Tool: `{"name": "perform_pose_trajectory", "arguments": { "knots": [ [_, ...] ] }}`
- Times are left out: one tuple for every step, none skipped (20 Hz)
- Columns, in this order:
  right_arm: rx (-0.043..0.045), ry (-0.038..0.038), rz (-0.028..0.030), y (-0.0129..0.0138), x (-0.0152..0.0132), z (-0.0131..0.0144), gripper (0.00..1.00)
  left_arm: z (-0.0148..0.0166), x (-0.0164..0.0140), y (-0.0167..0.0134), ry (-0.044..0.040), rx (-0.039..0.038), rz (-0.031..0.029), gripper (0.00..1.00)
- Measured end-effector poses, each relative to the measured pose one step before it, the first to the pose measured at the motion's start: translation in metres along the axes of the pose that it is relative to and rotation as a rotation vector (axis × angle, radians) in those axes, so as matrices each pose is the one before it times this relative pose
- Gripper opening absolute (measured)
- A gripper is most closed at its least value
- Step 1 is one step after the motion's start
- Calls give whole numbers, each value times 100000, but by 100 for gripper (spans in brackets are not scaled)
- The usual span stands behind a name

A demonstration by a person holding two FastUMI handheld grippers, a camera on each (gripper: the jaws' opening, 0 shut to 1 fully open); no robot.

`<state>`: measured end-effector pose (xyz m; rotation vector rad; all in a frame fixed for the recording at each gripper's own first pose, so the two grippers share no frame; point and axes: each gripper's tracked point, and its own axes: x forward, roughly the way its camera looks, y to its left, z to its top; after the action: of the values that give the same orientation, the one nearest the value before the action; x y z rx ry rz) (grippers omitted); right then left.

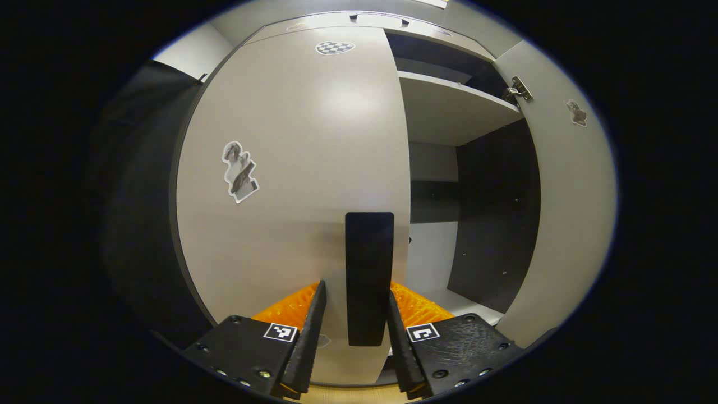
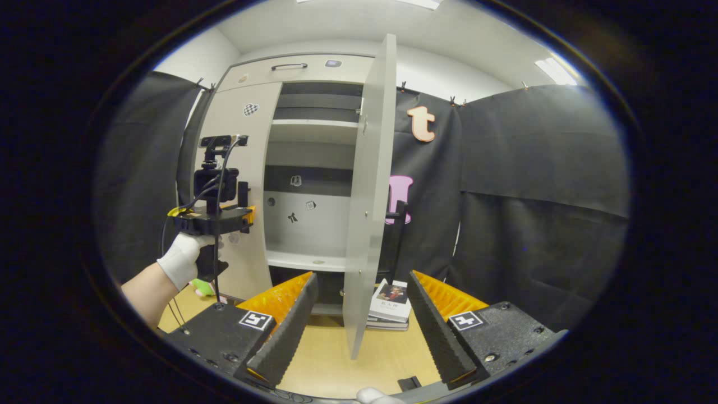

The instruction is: Open the right door of the double-door shoe cabinet with the right hand, and open the left door with the left hand.

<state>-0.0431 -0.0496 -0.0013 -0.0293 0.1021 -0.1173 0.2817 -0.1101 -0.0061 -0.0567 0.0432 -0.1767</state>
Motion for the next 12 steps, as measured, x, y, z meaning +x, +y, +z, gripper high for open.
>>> {"name": "perform_pose_trajectory", "arguments": {
  "knots": [
    [157,111,877,190,21,-90,99,71,-267,56,117,686,1155,28],
    [-2,-85,997,213,12,72,99,-186,148,116,862,1446,935,28],
    [-10,-262,611,-75,-13,44,99,97,141,51,-154,337,928,24],
    [258,-666,614,25,-23,108,99,-244,7,183,928,-1389,568,21],
    [191,-147,540,-37,-50,57,98,63,-107,-31,158,-2462,373,16],
    [233,-248,421,-40,-127,35,99,220,-295,-205,673,-427,12,12],
    [476,-798,285,-262,24,174,99,-61,200,73,-1012,1347,-308,5],
    [661,-464,533,-54,-43,182,99,115,-17,17,-1098,625,67,5],
    [501,114,1201,5,10,-184,98,-94,-56,45,45,1434,260,11],
    [87,293,1339,113,123,-13,99,-7,-132,1,375,-295,-301,2],
    [-299,-65,1119,-109,32,44,99,-74,-128,-10,353,-942,-476,2],
    [-240,-272,1307,98,27,119,99,-14,-392,-74,41,-18,-283,2]
  ]
}}
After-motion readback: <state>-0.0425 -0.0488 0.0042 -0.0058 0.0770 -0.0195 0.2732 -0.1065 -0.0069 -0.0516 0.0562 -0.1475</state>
